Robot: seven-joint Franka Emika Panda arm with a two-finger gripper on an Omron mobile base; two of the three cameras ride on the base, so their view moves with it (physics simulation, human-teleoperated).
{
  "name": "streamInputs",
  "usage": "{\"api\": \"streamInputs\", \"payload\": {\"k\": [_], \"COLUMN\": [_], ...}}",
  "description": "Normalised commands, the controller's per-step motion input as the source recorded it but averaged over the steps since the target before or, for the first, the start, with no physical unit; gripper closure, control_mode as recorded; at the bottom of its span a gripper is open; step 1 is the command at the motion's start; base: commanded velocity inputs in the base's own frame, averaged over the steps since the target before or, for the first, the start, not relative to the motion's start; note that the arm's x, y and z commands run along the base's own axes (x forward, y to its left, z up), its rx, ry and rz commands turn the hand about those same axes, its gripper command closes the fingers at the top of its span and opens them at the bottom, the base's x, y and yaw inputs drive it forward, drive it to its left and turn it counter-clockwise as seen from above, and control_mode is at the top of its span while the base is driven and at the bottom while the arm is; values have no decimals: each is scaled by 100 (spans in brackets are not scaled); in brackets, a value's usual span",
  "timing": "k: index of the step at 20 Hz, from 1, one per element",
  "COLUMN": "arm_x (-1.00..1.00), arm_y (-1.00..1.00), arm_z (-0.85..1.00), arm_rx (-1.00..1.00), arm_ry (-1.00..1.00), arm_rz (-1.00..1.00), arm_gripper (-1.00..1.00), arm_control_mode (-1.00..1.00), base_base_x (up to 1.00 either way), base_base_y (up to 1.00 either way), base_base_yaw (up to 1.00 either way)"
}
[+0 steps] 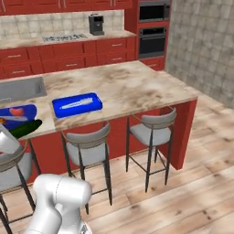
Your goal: Gather the bell pepper and cucumber from the fridge and place them on a tray on the dining counter. Then gather the chicken drumstick and steak from the fridge and place them on the other tray.
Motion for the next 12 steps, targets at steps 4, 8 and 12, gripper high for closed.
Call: {"api": "streamInputs", "payload": {"k": [4,8,12], "arm_x": [0,0,0], "arm_y": [0,0,0], "arm_z": [0,0,0], "arm_rx": [0,0,0], "arm_ry": [0,0,0], "arm_rz": [0,0,0], "arm_gripper": [100,100,100], "arm_control_mode": [100,100,100], "base_base_x": [68,74,74], "base_base_y": [-16,-8,-5], "base_base_yaw": [33,32,31]}}
